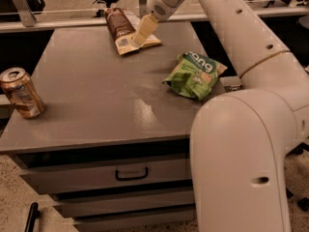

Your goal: Move brown chip bag near orange can

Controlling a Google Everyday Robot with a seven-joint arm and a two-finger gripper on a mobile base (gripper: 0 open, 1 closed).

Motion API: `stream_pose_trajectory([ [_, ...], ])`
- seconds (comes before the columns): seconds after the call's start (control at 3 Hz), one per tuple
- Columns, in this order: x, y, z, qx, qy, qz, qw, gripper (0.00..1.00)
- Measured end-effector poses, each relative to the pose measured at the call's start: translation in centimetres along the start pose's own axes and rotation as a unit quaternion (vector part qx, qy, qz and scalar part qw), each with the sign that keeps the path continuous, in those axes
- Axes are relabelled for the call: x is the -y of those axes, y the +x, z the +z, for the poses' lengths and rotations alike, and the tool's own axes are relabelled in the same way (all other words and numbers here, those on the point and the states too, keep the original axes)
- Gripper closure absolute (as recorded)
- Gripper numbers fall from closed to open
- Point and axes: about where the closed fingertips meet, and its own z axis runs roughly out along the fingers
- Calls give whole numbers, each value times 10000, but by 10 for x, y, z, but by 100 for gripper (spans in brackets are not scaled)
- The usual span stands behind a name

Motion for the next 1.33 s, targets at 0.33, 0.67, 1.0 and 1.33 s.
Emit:
stream_pose_trajectory([
  [0.33,22,-4,47,404,217,400,9981,0],
  [0.67,35,-7,86,591,365,780,9945,0],
  [1.0,37,-2,113,534,400,1167,9909,15],
  [1.33,26,0,131,578,146,1412,9882,38],
])
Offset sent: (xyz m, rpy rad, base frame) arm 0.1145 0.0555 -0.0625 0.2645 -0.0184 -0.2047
